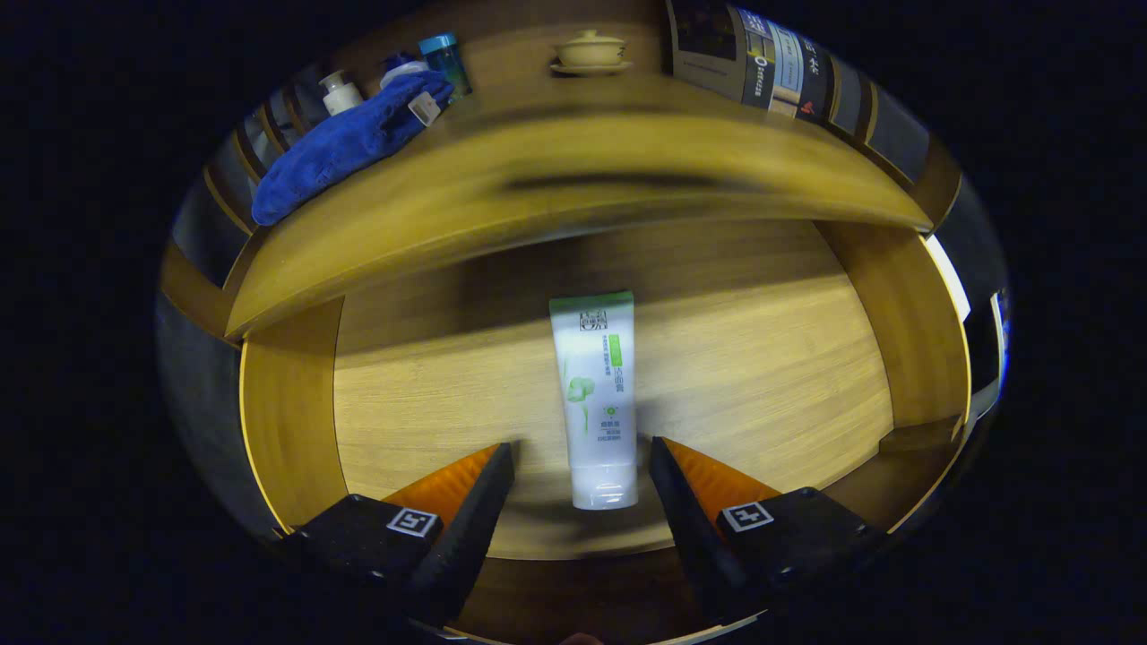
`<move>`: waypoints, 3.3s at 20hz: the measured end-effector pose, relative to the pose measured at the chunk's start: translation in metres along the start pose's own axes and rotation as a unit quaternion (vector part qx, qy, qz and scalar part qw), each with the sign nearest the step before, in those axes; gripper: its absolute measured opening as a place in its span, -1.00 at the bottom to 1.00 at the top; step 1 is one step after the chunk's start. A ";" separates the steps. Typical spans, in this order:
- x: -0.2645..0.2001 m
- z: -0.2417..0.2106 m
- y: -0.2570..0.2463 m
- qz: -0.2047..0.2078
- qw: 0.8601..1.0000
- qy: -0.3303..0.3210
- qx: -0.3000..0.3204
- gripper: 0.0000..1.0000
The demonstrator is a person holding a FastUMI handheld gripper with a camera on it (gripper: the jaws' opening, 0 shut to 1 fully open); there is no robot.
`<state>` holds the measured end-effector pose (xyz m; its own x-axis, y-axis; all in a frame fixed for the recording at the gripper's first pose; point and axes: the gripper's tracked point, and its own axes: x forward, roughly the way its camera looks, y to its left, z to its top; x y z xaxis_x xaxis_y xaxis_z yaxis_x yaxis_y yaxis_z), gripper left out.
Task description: Pull open the drawer, take out the items inside it, and place them on the countertop above the cabinet.
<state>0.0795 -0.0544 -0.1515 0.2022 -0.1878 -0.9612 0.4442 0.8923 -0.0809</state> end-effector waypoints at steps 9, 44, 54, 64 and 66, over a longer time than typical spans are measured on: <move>-0.012 0.009 -0.007 -0.038 0.997 -0.059 -0.028 -0.01; -0.083 0.175 0.002 -0.038 0.959 -0.255 -0.116 -0.09; -0.081 0.179 0.002 -0.030 0.954 -0.279 -0.102 0.31; -0.134 0.183 -0.008 -0.038 0.923 -0.370 -0.098 0.98; -0.173 0.178 -0.017 -0.049 0.901 -0.421 -0.095 0.98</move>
<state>0.1923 -0.1103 0.0632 0.7962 -0.4432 -0.4119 0.3551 0.8934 -0.2751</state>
